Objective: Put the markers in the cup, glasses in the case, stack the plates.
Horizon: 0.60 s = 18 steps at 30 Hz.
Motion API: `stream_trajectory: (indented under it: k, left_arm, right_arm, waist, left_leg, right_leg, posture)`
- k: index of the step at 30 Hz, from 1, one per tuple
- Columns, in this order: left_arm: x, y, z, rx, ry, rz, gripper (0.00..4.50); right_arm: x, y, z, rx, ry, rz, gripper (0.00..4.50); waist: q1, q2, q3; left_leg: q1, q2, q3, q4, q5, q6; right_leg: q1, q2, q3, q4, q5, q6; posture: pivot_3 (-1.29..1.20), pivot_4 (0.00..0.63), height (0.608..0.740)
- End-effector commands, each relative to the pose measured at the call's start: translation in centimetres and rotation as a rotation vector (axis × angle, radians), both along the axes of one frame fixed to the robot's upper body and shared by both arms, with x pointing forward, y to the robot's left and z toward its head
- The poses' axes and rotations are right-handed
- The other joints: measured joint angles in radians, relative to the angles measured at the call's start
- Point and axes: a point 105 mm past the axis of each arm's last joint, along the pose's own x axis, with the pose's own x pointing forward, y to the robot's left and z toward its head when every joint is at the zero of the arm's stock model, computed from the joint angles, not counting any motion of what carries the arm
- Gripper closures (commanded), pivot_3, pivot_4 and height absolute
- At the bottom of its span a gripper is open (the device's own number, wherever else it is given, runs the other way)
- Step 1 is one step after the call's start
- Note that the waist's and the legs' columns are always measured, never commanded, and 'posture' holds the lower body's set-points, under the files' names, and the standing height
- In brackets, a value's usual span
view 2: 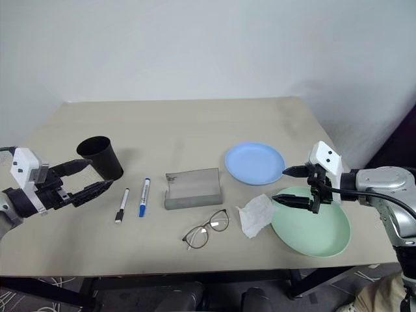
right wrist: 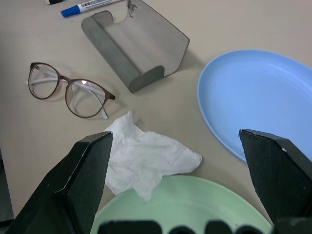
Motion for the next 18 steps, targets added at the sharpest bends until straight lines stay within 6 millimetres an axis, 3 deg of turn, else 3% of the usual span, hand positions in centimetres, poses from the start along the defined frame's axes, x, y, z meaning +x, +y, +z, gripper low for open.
stream_trajectory:
  k: [1,5,11,18]
  left_arm:
    - [0.1,-0.4,1.1,0.015,-0.052,-0.022,0.01]
    - [0.3,-1.4,0.2,0.007,-0.041,-0.049,0.01]
    - [0.3,-1.8,0.7,0.011,-0.043,-0.091,0.01]
    - [0.3,-2.3,0.1,0.0,-0.018,-0.133,0.01]
  right_arm:
    - [0.0,0.1,1.6,0.0,-0.062,0.007,0.0]
    - [-0.1,-0.5,1.2,-0.012,-0.064,-0.022,0.0]
    - [-0.5,-0.4,1.3,-0.025,-0.062,-0.021,0.0]
    - [-2.3,-0.8,-0.2,-0.079,-0.023,-0.055,0.0]
  waist:
    - [-0.001,0.0,0.0]
    - [0.001,0.0,0.0]
    - [0.0,0.0,0.0]
    - [0.003,0.0,0.0]
  left_leg:
    - [0.0,0.0,0.0,0.0,0.0,0.0]
    - [0.0,0.0,0.0,0.0,0.0,0.0]
    - [0.0,0.0,0.0,0.0,0.0,0.0]
    - [-0.001,0.0,0.001,0.0,0.0,0.0]
  right_leg:
    - [0.0,0.0,0.0,0.0,0.0,0.0]
    - [0.0,0.0,0.0,0.0,0.0,0.0]
    - [0.0,0.0,0.0,0.0,0.0,0.0]
    - [0.0,-0.001,0.0,0.0,0.0,0.0]
  posture:
    - [0.0,0.0,0.683]
    - [0.0,0.0,0.683]
    - [0.0,0.0,0.683]
    - [0.0,0.0,0.683]
